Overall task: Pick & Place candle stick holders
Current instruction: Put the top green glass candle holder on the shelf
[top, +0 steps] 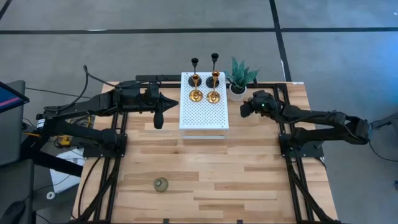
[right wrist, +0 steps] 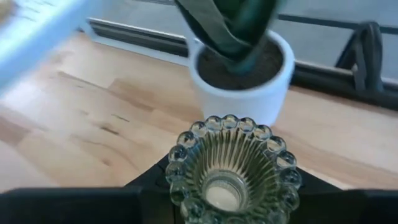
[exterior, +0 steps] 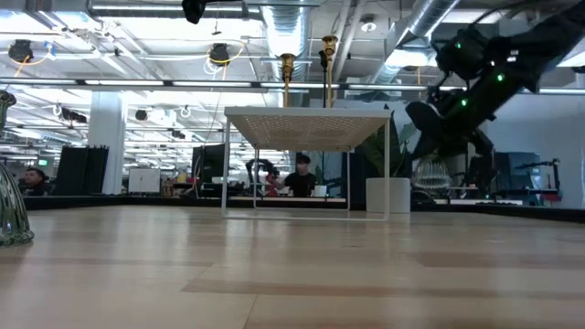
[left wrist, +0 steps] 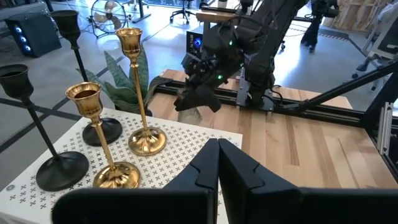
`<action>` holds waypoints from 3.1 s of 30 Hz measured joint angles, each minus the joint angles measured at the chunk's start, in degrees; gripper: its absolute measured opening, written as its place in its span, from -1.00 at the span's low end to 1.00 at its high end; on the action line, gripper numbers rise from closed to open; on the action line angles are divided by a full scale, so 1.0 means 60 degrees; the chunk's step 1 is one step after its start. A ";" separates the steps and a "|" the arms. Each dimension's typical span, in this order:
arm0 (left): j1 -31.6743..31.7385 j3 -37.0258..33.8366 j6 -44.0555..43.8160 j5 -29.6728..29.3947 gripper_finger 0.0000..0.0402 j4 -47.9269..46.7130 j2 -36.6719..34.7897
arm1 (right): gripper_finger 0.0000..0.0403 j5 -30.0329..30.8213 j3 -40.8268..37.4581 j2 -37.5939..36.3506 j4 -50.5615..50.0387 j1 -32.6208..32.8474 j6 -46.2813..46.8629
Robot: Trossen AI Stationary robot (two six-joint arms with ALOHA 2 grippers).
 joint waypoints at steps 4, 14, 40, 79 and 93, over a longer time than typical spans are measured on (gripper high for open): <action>0.0002 -0.0004 0.0000 -0.0002 -0.96 0.0000 0.0000 | -0.41 0.0026 0.0764 -0.0172 -0.0826 0.0330 -0.0276; 0.0002 -0.0002 0.0000 -0.0002 -0.96 0.0000 -0.0002 | -0.41 0.0271 0.2693 -0.0195 -0.2666 0.1147 -0.0647; -0.0001 -0.0003 0.0000 -0.0001 -0.96 -0.0004 -0.0004 | -0.41 0.1773 0.5434 0.1907 -0.2860 0.3968 -0.0786; -0.0001 -0.0004 0.0000 0.0001 -0.96 -0.0197 -0.0004 | -0.36 0.1827 0.6511 0.4420 -0.1831 0.4596 -0.0810; -0.0005 -0.0004 0.0000 0.0004 -0.96 -0.0408 -0.0004 | 0.23 0.1729 0.6483 0.3973 -0.2313 0.4644 -0.1210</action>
